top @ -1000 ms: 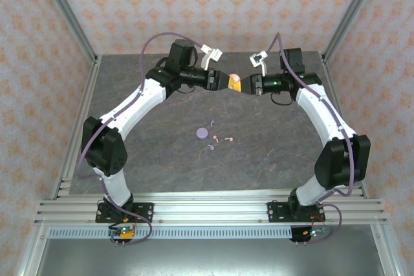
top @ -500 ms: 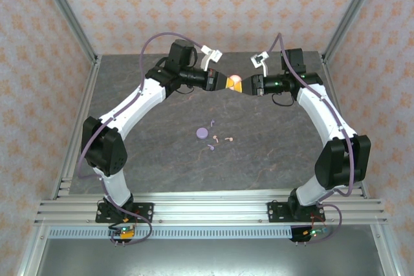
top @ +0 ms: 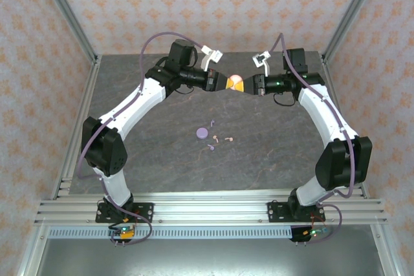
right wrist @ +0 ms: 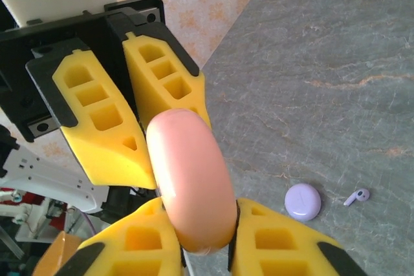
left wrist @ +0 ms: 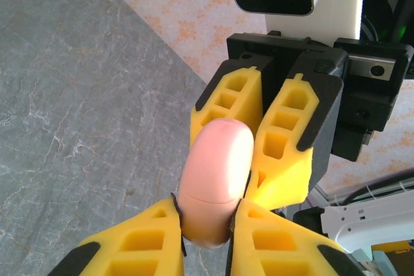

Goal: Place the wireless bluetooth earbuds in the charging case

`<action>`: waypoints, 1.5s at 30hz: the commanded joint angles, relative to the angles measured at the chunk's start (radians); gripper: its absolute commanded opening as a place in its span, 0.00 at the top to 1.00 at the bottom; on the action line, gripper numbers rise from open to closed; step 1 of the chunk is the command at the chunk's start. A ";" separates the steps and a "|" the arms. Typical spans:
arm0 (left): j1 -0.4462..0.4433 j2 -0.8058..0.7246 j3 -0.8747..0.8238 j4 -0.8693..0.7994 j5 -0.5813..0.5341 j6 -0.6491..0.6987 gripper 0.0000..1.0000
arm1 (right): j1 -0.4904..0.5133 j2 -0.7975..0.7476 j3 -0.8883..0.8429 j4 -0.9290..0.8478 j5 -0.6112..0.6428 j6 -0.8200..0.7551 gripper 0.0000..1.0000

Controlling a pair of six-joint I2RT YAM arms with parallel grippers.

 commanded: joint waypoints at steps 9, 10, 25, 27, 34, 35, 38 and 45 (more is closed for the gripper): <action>-0.032 0.013 0.049 -0.009 0.097 0.001 0.71 | 0.006 -0.025 0.033 -0.008 -0.032 -0.035 0.94; -0.033 0.014 0.050 -0.009 0.100 0.002 0.70 | 0.006 -0.024 0.033 -0.011 -0.032 -0.035 0.95; -0.042 0.025 0.062 -0.017 0.122 0.008 0.61 | 0.007 -0.018 0.048 -0.030 -0.052 -0.047 0.95; -0.041 0.027 0.064 -0.015 0.122 0.006 0.64 | 0.007 -0.020 0.052 -0.043 -0.060 -0.061 0.95; -0.042 0.028 0.068 -0.012 0.093 -0.003 0.75 | 0.009 -0.021 0.062 -0.101 -0.057 -0.103 0.96; -0.041 0.028 0.068 -0.008 0.089 -0.008 0.76 | 0.010 -0.021 0.062 -0.104 -0.053 -0.105 0.95; -0.041 0.031 0.066 0.005 0.074 -0.023 0.76 | 0.010 -0.023 0.063 -0.114 -0.042 -0.109 0.91; -0.033 0.024 0.056 0.010 0.043 -0.031 0.76 | 0.009 -0.031 0.067 -0.130 -0.008 -0.119 0.77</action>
